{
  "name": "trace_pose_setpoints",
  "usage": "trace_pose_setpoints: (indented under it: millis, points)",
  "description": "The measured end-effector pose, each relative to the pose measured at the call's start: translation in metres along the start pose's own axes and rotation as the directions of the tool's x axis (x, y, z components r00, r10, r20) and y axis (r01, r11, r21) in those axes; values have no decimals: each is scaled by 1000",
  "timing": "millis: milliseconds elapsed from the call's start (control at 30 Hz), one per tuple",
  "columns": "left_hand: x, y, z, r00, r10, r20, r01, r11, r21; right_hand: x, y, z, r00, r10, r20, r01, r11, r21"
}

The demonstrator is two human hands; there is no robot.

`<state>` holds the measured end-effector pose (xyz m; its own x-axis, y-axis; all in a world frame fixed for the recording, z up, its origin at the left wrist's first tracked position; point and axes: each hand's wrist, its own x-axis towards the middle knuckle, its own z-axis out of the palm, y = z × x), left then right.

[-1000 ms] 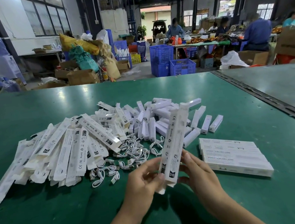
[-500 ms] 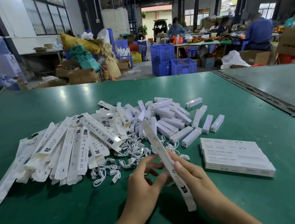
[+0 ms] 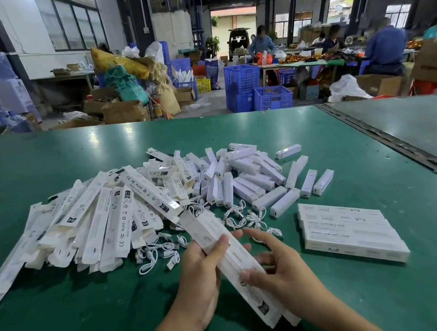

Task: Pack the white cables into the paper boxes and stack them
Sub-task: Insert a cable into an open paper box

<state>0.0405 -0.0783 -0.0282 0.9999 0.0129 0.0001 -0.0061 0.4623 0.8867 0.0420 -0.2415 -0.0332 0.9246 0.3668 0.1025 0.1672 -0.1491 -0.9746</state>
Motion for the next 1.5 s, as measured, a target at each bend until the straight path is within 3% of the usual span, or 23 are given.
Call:
trace_pose_setpoints:
  millis: [200, 400, 533, 700, 833, 1000, 1200, 1333, 1500]
  points:
    - [-1, -2, 2, 999, -38, -3, 38, 995, -97, 2, 1, 0, 999, 25, 31, -22, 996, -90]
    - [6, 3, -12, 994, -36, -101, 23, 992, -126, 0, -1, -4, 978, 98, 182, -110, 992, 56]
    - [7, 0, -11, 997, 4, -73, -6, 1000, -30, 0, 1, -1, 987, 88, 136, -116, 969, 219]
    - [4, -7, -8, 1000, -17, 18, 15, 990, 138, 3, -3, -4, 988, 157, 1, -133, 828, 544]
    - [-2, -16, -4, 988, 56, 142, -101, 939, 329, 4, -6, -5, 983, 182, -14, -132, 763, 633]
    - [-8, -14, -2, 967, 132, 220, -233, 811, 537, 4, -9, -2, 975, 221, -35, -159, 793, 589]
    - [-8, -14, -7, 957, 115, 267, -267, 707, 655, 1, -5, -3, 975, 216, -51, -169, 871, 462]
    - [-7, -14, -9, 955, 163, 246, -291, 666, 687, -1, -5, -2, 988, 114, -105, -80, 954, 287]
    - [-4, -14, -10, 947, 261, 188, -316, 644, 697, 0, -6, -5, 991, -55, -118, 81, 972, 221]
